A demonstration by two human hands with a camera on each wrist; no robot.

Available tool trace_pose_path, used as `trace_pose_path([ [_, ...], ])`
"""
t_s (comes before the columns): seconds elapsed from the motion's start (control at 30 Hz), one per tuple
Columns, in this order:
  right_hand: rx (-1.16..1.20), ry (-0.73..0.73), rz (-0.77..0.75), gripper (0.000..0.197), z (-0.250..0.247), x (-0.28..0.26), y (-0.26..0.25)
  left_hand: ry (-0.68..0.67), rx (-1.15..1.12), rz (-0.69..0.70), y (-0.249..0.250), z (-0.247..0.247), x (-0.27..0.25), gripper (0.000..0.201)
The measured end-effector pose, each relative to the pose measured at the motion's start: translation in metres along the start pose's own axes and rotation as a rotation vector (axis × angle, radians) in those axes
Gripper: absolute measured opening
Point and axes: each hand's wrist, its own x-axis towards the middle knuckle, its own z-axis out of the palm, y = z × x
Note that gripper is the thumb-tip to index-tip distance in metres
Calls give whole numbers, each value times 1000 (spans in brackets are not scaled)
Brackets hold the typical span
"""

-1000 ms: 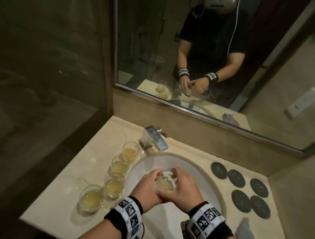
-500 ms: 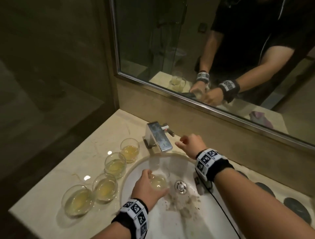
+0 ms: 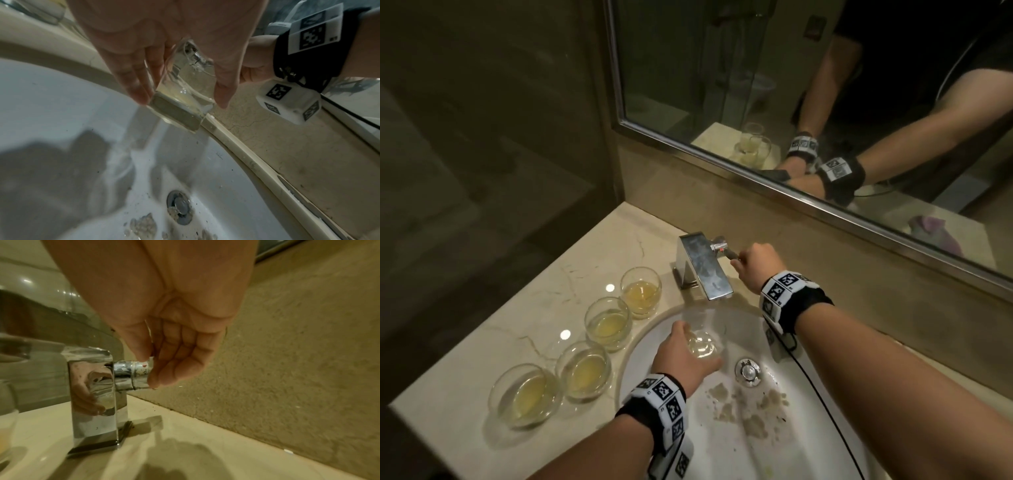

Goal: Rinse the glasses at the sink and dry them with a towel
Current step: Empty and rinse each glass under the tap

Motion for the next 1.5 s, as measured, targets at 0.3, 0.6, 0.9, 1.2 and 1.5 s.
trace_pose_path([
  [0.3, 178, 3, 25, 40, -2, 7, 20, -3, -26, -34, -2, 9, 9, 81],
  [0.6, 762, -209, 58, 18, 66, -102, 35, -25, -65, -121, -1, 18, 16, 76],
  [0.9, 1281, -340, 226, 48, 110, -116, 10, -121, -198, -158, -12, 21, 20, 80],
  [1.2, 1665, -439, 317, 45, 114, -114, 27, -321, -485, -132, -16, 9, 28, 81],
  [1.5, 1859, -365, 484, 56, 131, -115, 19, -194, -562, -212, -14, 16, 25, 77],
])
